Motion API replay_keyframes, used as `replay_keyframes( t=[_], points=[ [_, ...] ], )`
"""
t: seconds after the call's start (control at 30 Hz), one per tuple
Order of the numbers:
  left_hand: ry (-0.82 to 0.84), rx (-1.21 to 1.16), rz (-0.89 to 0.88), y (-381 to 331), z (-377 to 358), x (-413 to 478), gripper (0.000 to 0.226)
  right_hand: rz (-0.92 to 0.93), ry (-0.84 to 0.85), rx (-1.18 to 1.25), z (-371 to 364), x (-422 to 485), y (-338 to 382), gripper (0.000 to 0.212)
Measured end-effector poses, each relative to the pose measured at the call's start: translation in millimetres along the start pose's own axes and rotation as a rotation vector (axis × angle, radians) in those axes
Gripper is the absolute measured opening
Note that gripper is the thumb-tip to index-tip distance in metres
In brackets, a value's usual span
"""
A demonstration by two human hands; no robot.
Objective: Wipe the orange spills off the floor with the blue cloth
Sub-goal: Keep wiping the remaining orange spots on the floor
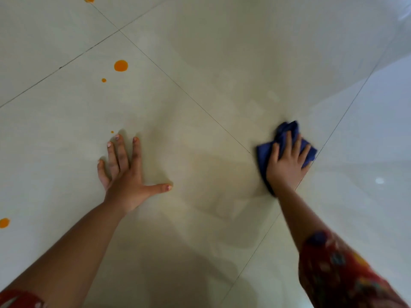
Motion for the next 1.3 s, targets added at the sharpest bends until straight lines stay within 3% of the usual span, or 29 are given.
replay_keyframes(
  t=[0.1, 0.17, 0.23, 0.33, 0.4, 0.5, 0.57, 0.67, 0.73, 0.8, 0.87, 0.97, 1.03, 1.17, 1.3],
  points=[
    [-0.018, -0.006, -0.008, 1, -2, 1, 0.140, -0.220, -0.037, 0.066, 8, 66, 16, 0.058],
    [-0.026, -0.005, -0.008, 2, -3, 2, 0.141, -0.143, -0.007, 0.055, -3, 80, 51, 0.058],
    [-0.018, -0.007, -0.009, 3, -4, 3, 0.144, 0.097, 0.046, 0.033, -25, 66, 100, 0.057],
    [-0.014, -0.009, 0.000, 4, -4, 4, 0.142, 0.619, 0.190, -0.067, -58, 5, 151, 0.058],
    [-0.020, -0.006, 0.005, 5, -4, 5, 0.140, 0.761, 0.230, -0.101, -61, -2, 148, 0.058],
    [-0.014, -0.003, -0.001, 2, -4, 5, 0.141, 0.464, 0.101, -0.049, -45, 54, 146, 0.055],
    [-0.010, 0.007, 0.002, 3, -5, 6, 0.139, 0.424, 0.121, -0.042, -56, 70, 174, 0.055],
    [-0.003, -0.006, 0.003, 5, -4, 5, 0.140, 0.839, 0.224, -0.075, -78, 12, 212, 0.056],
    [0.009, -0.012, -0.011, 3, -3, 4, 0.141, 1.159, 0.327, -0.142, -77, -41, 184, 0.054],
    [0.012, -0.011, -0.020, 5, -2, 3, 0.141, 1.339, 0.437, -0.221, -62, -57, 142, 0.053],
    [0.004, 0.002, -0.024, 6, -4, 5, 0.138, 1.302, 0.409, -0.196, -50, -23, 125, 0.054],
    [-0.015, 0.012, -0.022, 6, -6, 5, 0.139, 0.868, 0.237, -0.139, -47, 45, 145, 0.060],
    [-0.010, -0.002, -0.016, 4, -8, 5, 0.139, 0.721, 0.185, -0.115, -59, 50, 184, 0.065],
    [-0.003, -0.031, -0.037, 6, -1, 3, 0.140, 0.975, 0.287, -0.130, -103, -42, 254, 0.067],
    [-0.105, -0.063, 0.039, 37, -3, -15, 0.141, 1.283, 0.337, -0.169, -104, -98, 224, 0.055]
  ],
)
Point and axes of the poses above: each hand's wrist, its own x-axis towards the middle knuckle, its own z-axis out of the back of the hand, y = z × x, the point moved 4 cm from there along x, towards the middle knuckle, and after that the axes turned 12 degrees about x, right-handed, at the moved point
